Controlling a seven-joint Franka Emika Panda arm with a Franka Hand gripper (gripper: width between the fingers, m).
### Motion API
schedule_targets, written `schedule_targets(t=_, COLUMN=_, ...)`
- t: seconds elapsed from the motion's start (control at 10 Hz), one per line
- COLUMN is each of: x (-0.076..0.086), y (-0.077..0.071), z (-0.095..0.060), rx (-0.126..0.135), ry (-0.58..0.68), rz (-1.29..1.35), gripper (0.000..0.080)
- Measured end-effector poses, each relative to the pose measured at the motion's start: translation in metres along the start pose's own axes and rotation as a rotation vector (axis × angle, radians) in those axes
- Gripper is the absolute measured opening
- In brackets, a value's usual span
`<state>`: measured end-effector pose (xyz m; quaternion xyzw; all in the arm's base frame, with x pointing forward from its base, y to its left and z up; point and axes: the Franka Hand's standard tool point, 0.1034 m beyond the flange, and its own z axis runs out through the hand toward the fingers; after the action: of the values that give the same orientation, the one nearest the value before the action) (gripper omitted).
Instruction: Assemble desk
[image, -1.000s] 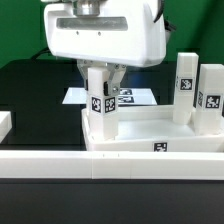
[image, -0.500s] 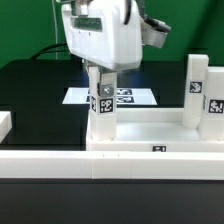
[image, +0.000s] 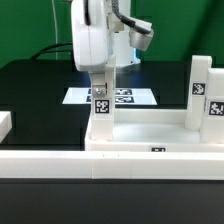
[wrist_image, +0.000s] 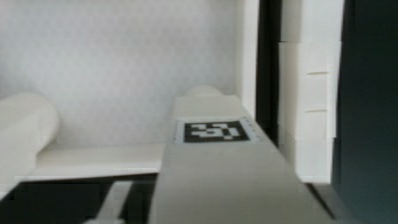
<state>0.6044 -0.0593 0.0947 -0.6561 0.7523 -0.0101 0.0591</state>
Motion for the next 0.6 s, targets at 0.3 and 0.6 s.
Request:
schedule_targets(t=0.3, x=0.001, y=0.000, z=0.000, rx=0.003, ry=0.004, rz=0.044, gripper=0.0306)
schedule_targets(t=0.6, x=-0.010, y=-0.003, z=-0.002, rx=-0.067, ry=-0.003, rz=-0.165, gripper=0.0568)
